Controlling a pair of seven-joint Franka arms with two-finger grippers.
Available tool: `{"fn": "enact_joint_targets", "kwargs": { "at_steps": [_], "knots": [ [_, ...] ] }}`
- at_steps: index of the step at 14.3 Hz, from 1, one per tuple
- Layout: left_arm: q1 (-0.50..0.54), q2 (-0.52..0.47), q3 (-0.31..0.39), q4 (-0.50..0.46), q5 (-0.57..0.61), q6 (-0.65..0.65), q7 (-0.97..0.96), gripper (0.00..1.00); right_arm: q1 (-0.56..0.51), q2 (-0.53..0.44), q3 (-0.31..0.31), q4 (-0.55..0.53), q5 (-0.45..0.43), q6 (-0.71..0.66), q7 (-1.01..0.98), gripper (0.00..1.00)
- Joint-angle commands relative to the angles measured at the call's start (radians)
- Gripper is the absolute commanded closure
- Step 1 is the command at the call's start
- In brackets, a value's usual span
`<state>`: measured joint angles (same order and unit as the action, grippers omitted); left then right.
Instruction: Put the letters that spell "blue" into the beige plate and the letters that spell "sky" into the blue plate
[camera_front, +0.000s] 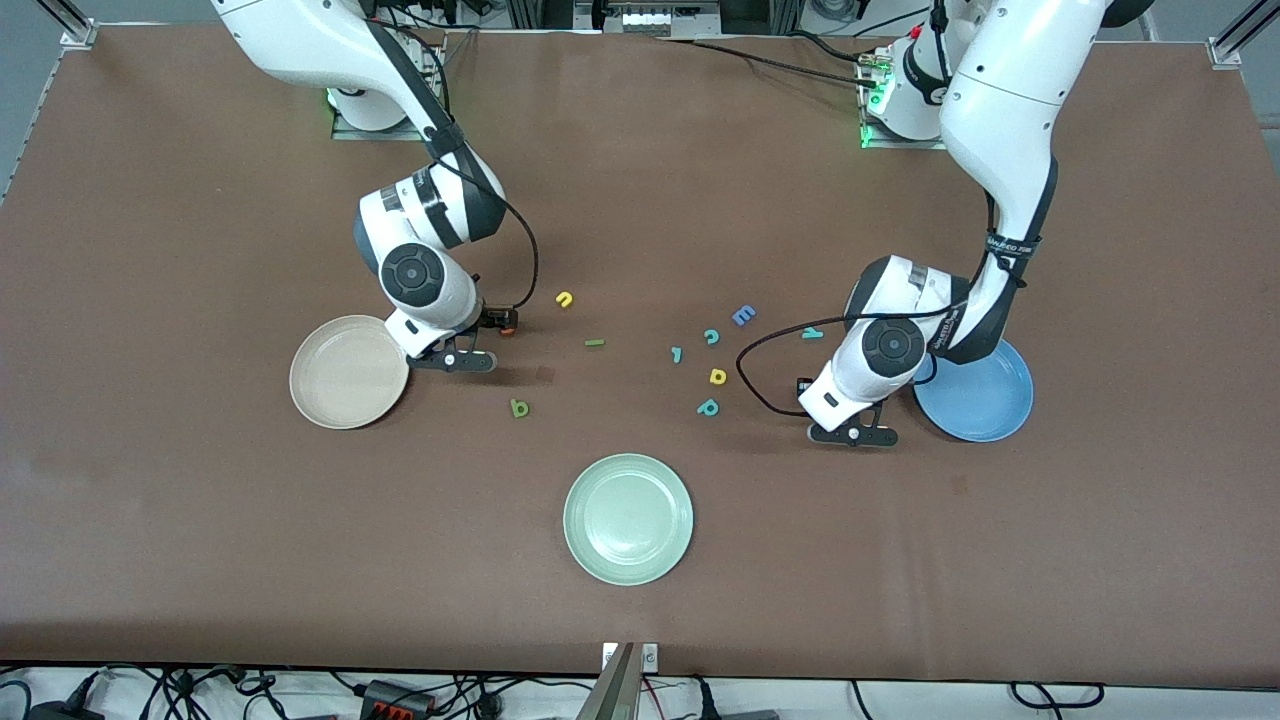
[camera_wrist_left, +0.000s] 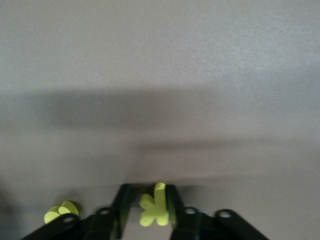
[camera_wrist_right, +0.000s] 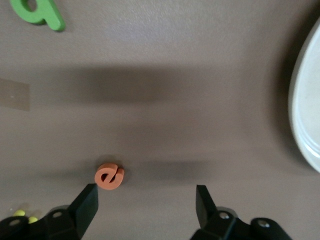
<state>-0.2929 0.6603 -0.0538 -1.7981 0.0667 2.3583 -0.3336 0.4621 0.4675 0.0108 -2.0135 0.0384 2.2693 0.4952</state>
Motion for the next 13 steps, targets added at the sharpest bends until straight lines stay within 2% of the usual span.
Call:
{"fn": "enact_joint_targets", "kwargs": {
  "at_steps": [1, 4, 8, 11, 13],
  "knots": [
    [0.006, -0.018, -0.003, -0.030, 0.024, 0.010, -0.007, 0.77, 0.004, 0.002, -0.006, -0.025, 0.095, 0.042, 0.016, 0.18],
    [0.018, -0.043, -0.001, -0.021, 0.022, -0.023, -0.009, 0.83, 0.032, 0.013, -0.008, -0.027, 0.123, 0.056, 0.017, 0.25],
    [0.082, -0.106, -0.001, 0.022, 0.025, -0.169, 0.011, 0.84, 0.046, 0.043, -0.008, -0.027, 0.123, 0.113, 0.019, 0.36],
    [0.138, -0.125, 0.017, 0.048, 0.024, -0.264, 0.226, 0.84, 0.046, 0.051, -0.008, -0.025, 0.123, 0.116, 0.019, 0.37],
    [0.207, -0.134, 0.017, 0.036, 0.027, -0.287, 0.336, 0.82, 0.047, 0.059, -0.008, -0.021, 0.124, 0.118, 0.019, 0.41]
  ]
}}
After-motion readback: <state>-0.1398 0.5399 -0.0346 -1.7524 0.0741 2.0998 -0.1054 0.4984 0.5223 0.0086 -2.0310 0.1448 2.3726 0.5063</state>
